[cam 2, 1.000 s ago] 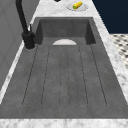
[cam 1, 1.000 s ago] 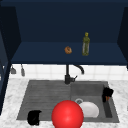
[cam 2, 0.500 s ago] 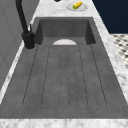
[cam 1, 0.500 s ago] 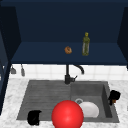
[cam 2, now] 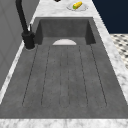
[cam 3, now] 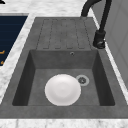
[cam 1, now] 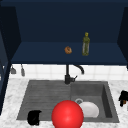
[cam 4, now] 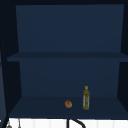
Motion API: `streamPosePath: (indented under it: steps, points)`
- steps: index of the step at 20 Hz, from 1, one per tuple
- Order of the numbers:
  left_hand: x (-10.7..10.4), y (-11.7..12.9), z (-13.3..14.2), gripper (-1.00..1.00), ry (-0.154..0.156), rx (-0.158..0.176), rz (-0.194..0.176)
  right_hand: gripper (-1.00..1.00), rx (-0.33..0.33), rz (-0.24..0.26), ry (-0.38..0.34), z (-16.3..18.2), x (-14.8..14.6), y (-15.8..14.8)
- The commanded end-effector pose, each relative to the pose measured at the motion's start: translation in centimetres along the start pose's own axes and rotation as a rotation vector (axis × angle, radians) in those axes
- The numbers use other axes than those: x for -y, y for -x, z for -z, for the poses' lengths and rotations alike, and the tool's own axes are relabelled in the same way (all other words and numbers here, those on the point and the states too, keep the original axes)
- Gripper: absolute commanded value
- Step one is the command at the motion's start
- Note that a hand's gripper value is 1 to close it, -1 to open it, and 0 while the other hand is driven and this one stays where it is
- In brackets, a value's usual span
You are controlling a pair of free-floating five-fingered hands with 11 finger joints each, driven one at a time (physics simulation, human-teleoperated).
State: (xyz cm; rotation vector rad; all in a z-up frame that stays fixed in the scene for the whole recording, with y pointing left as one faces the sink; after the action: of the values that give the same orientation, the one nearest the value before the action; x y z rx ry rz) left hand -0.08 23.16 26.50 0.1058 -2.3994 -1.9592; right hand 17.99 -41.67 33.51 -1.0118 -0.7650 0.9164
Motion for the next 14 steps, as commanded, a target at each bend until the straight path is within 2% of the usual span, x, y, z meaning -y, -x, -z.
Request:
streamPosePath:
  steps: [1,14]
  points:
    - [0.0,0.0,0.0,0.00,0.000,0.000,0.000,1.00,0.002,0.001,0.002,0.7,0.6,3.0]
    - [0.0,0.0,0.0,0.00,0.000,0.000,0.000,1.00,0.048,-0.010,0.027,6.4,0.5,10.5]
